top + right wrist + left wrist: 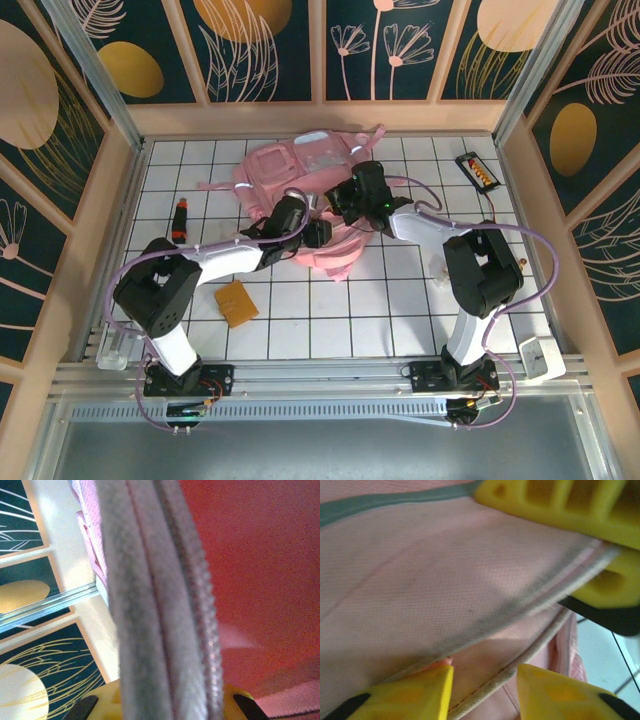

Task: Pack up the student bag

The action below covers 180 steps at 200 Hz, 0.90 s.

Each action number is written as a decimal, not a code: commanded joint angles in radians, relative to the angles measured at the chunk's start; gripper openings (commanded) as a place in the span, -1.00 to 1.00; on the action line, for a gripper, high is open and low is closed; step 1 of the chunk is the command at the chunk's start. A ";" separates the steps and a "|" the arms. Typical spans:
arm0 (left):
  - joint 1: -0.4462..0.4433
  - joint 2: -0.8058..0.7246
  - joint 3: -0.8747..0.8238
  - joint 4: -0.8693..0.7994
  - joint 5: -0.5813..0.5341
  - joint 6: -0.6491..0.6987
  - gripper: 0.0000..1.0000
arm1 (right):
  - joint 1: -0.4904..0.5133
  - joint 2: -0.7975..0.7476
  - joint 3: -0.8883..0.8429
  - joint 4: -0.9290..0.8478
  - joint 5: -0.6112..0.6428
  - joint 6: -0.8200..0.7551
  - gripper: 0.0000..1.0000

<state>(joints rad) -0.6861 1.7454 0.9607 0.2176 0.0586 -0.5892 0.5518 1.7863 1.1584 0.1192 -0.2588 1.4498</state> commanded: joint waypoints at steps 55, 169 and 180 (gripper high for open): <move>0.036 -0.080 0.006 -0.181 -0.255 -0.055 -0.01 | 0.025 -0.063 0.018 0.029 -0.095 0.020 -1.00; 0.034 0.014 0.085 -0.085 -0.224 0.031 -0.09 | 0.071 -0.045 0.053 0.029 -0.116 0.036 -1.00; 0.036 0.011 0.095 -0.071 -0.255 0.044 -0.24 | 0.086 -0.051 0.047 0.024 -0.110 0.037 -1.00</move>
<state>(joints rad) -0.6788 1.7283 1.0077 0.0296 -0.1181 -0.6144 0.5648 1.7866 1.1664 0.1318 -0.2573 1.4761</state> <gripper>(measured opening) 0.440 0.085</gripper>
